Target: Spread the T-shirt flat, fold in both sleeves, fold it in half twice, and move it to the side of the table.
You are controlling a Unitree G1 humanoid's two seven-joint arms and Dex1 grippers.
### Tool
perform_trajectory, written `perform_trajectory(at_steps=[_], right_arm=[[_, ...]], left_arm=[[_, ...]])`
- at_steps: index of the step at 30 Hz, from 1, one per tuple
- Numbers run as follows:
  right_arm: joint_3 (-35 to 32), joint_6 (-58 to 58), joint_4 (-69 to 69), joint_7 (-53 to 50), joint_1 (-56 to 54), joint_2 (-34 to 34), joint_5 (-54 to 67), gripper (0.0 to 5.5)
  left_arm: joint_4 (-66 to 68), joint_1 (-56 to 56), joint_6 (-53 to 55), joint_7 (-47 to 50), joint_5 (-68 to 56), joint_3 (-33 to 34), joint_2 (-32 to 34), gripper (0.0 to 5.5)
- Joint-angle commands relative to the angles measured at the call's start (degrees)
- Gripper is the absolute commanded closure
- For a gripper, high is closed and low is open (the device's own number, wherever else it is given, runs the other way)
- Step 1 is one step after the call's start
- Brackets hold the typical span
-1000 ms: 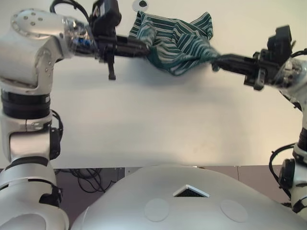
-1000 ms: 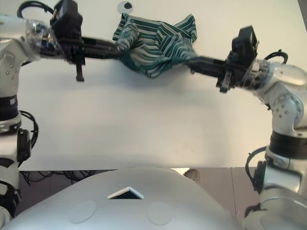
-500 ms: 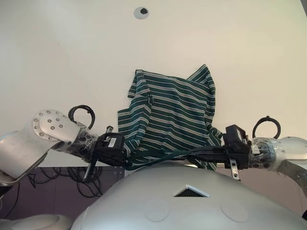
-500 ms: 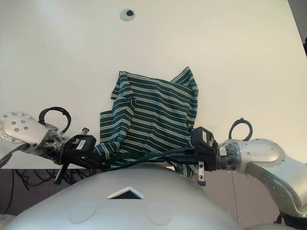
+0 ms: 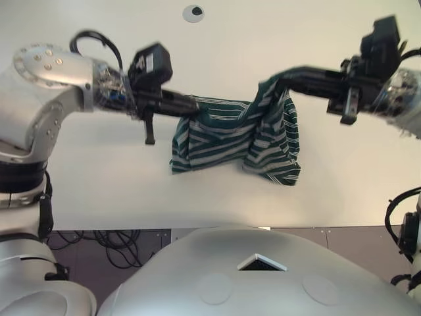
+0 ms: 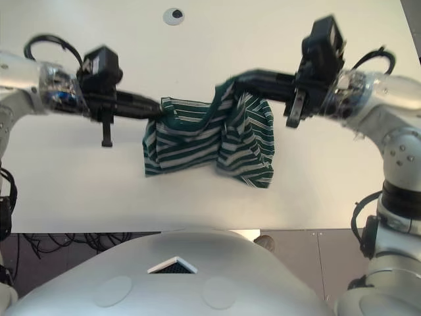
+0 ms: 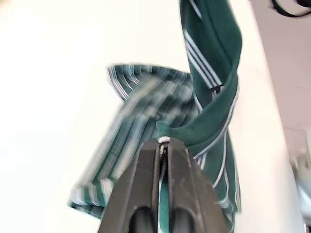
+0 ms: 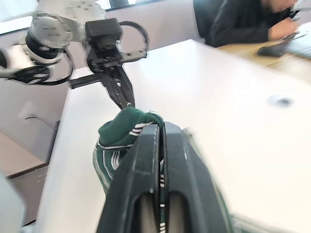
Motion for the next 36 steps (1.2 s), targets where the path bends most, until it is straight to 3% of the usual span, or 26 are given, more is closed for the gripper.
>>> perform_trajectory(at_steps=[1, 10, 15, 20, 26, 36], right_arm=[[3.54, -4.25, 9.24, 2.35, -10.69, 2.57, -5.55, 5.5], [6.46, -15.39, 33.11, 9.11, -31.64, 7.49, -17.1, 5.5], [7.35, -26.47, 55.16, 10.26, -46.4, 11.26, -26.36, 5.5], [7.94, -40.39, 81.16, 6.85, -61.88, 15.88, -36.27, 5.5], [6.41, -47.39, 94.94, 0.3, -71.91, 16.66, -43.8, 5.5], [5.07, -52.18, 98.23, -15.43, -79.77, 17.14, -53.35, 5.5]], left_arm=[[9.59, -9.06, -4.99, 1.09, 5.2, -0.79, -3.19, 5.5], [38.81, -31.98, -21.44, -0.28, 17.75, -2.03, -11.42, 5.5], [64.38, -46.12, -35.89, 2.69, 26.53, -3.01, -18.75, 5.5], [86.86, -58.43, -48.42, 11.04, 35.6, -3.48, -21.71, 5.5], [95.86, -66.2, -53.02, 22.92, 46.2, -5.58, -23.83, 5.5], [97.86, -72.69, -53.71, 36.94, 55.37, -5.13, -24.94, 5.5]])
